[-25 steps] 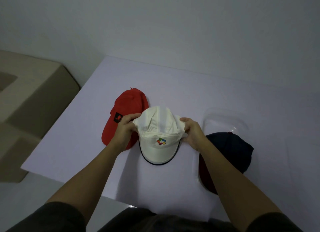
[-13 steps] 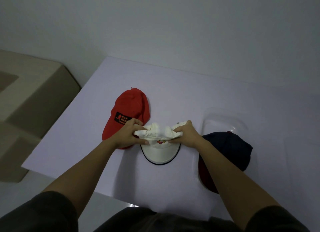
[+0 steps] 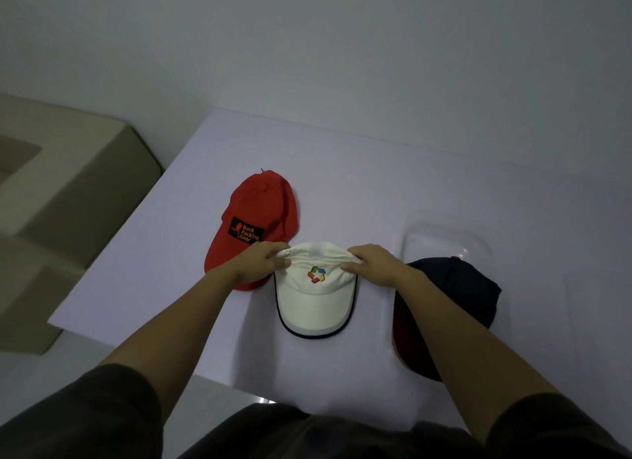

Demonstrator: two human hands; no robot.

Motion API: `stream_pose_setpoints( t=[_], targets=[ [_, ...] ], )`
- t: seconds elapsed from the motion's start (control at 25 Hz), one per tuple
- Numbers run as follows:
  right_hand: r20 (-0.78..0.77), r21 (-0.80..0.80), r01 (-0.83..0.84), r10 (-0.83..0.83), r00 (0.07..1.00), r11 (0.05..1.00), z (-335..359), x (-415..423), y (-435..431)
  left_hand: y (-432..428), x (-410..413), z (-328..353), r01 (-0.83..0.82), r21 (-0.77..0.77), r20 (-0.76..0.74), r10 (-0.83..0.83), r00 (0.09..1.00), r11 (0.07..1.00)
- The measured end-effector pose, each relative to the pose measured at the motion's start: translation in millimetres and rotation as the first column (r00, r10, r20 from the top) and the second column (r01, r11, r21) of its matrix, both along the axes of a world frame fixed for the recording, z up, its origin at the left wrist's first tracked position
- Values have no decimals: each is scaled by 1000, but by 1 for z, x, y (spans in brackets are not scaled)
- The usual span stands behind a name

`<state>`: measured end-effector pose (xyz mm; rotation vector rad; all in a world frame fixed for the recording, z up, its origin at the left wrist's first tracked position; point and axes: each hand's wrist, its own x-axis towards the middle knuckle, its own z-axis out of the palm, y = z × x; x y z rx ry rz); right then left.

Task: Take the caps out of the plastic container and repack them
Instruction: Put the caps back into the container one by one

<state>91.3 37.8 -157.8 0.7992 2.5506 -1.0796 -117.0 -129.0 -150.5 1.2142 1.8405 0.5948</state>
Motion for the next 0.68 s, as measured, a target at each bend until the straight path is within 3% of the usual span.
stream_pose_setpoints(
  t=[0.12,0.24,0.36,0.48,0.6,0.68],
  targets=[
    [72,-62,12,-7,997,998,-1,-1,0,1,2,-6,-54,-9,-9,54,999,999],
    [-72,-188,149,-165,984,971,-4,-1,-4,2,4,-8,-181,49,114,174,978,982],
    [-186,-434,348,-460,868,831,1,-2,-11,1,4,-4,-305,30,377,272,886,952],
    [-145,-605,341,-521,841,719,3,0,-19,-1,5,-4,-312,9,442,276,854,950],
    [-9,-707,397,-569,823,585,1,0,-22,2,10,-1,-339,-5,503,295,812,941],
    [9,-713,405,-570,822,572,-5,2,-22,2,11,-1,-322,13,488,275,828,947]
  ],
)
